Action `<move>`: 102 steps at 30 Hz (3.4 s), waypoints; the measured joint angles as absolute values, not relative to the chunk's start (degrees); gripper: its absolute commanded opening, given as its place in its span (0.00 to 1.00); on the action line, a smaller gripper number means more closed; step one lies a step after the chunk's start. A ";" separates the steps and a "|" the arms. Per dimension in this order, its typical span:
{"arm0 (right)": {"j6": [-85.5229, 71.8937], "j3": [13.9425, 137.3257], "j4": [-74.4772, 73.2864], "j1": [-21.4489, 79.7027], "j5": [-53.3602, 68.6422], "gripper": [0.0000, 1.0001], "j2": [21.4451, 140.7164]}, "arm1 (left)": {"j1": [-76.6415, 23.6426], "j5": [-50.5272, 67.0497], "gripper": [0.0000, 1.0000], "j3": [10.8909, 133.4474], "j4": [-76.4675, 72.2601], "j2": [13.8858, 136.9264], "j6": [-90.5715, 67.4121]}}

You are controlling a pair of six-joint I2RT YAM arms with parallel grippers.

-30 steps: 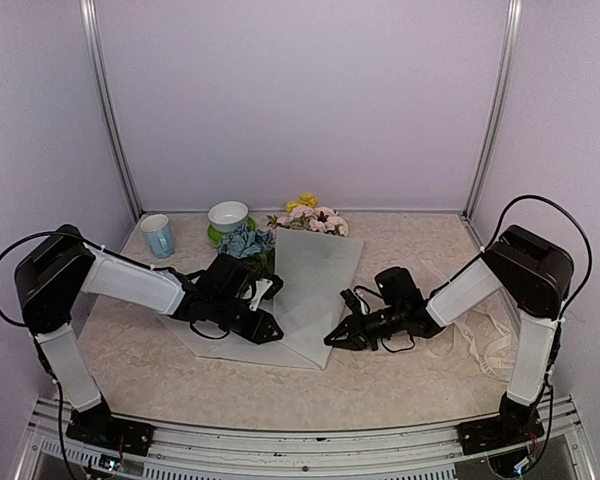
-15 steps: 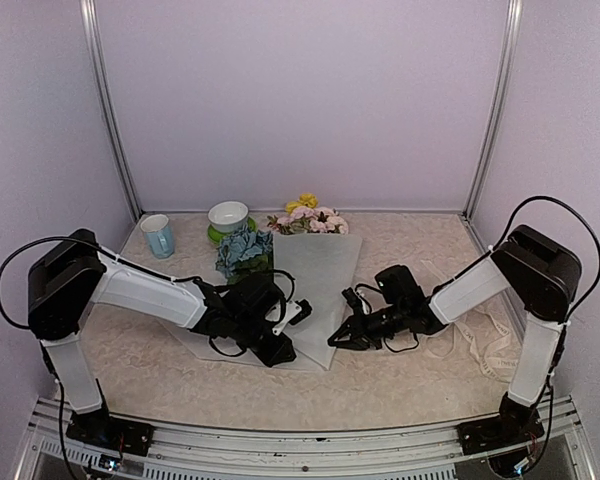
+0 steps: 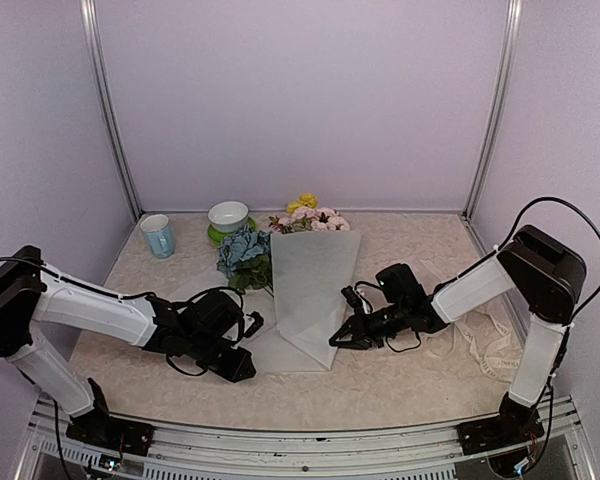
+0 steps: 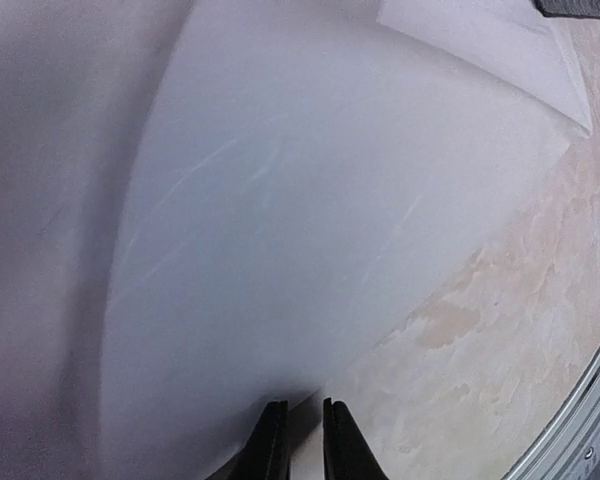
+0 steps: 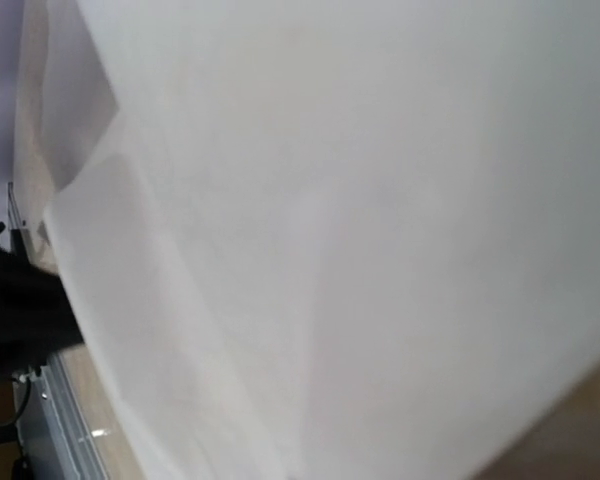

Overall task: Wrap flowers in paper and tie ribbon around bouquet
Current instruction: Pick up the two-thirds-folded wrapping paper from the center of the board.

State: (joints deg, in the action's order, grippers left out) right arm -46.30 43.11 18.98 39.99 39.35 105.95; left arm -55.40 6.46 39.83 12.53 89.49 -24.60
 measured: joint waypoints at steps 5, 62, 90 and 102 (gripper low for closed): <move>-45.17 42.87 18.11 39.99 38.94 0.00 105.36 | -53.12 4.54 0.14 35.99 14.96 84.31 -31.38; -41.39 42.37 10.46 40.51 36.03 0.00 100.99 | -36.73 7.11 0.63 14.57 -26.09 68.75 -62.70; -41.04 42.59 10.09 40.51 36.38 0.00 101.80 | -31.97 12.05 0.66 11.49 -44.38 74.19 -53.78; -40.71 42.59 9.91 40.51 36.21 0.00 101.80 | -35.64 13.87 0.12 16.01 -52.82 85.43 -52.64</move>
State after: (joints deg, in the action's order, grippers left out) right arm -40.71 42.59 9.91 40.51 36.21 101.80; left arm -35.64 13.87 16.01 -52.82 85.43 -52.64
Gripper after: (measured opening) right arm 0.003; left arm 0.173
